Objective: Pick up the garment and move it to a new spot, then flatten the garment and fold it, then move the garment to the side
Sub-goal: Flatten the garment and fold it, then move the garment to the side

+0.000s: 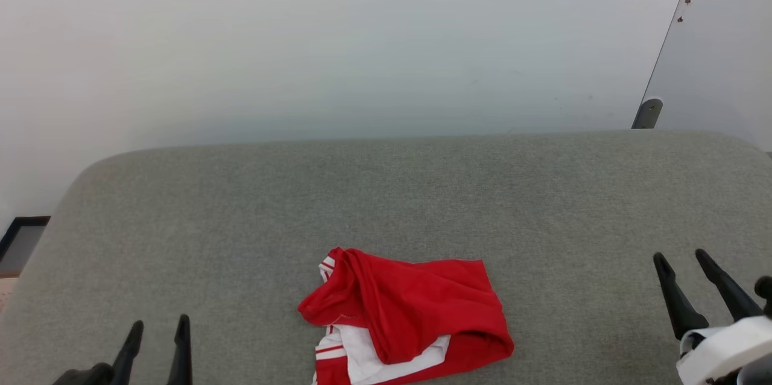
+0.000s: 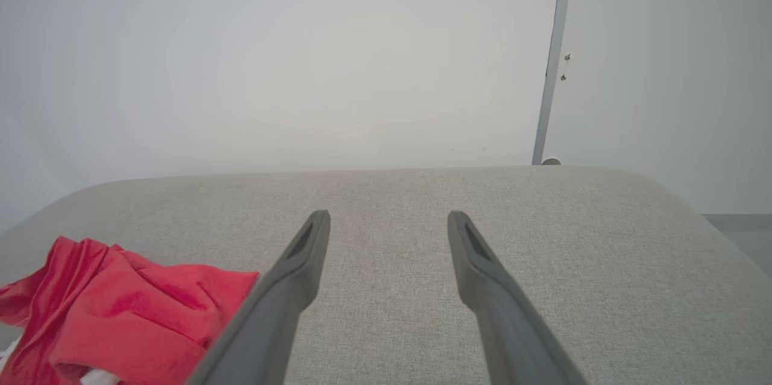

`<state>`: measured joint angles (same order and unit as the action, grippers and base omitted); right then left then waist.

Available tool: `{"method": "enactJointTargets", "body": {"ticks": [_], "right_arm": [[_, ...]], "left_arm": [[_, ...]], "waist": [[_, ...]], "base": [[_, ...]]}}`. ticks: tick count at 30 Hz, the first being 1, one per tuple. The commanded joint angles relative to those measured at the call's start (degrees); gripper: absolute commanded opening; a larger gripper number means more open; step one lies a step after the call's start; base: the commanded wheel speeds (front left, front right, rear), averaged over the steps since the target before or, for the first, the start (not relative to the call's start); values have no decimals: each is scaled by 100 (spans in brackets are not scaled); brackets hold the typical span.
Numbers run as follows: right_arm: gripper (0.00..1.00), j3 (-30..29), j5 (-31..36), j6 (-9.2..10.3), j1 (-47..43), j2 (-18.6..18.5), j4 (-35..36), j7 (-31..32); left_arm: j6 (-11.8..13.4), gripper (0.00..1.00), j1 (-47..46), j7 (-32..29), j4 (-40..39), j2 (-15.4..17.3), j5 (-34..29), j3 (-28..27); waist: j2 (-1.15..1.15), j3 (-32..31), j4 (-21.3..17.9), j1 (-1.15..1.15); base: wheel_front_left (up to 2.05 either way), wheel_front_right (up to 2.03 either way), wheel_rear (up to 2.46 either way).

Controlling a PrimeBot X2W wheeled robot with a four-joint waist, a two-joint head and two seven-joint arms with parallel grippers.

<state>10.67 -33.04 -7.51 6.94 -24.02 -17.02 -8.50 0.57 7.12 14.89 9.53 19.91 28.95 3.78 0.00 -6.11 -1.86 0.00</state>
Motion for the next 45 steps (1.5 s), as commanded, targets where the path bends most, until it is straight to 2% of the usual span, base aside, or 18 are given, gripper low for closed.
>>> {"method": "enactJointTargets", "body": {"ticks": [1,12,34,45], "right_arm": [[100,-106,87,5,-131,48,-14,-113],[100,-503,393,5,-486,204,52,-322],[100,-604,515,5,-640,290,166,-248],[100,-260,535,5,-425,351,146,-105]], "left_arm": [[43,100,53,29,-11,9,-1,-49],[66,100,156,31,-94,37,15,-155],[141,100,201,22,-163,37,53,-115],[201,100,155,-114,-319,113,53,-74]], "waist": [[0,-4,8,0],[0,-9,17,0],[0,-27,67,0],[0,27,528,0]], "base": [[0,0,0],[0,0,0],[0,0,0],[0,0,0]]}}
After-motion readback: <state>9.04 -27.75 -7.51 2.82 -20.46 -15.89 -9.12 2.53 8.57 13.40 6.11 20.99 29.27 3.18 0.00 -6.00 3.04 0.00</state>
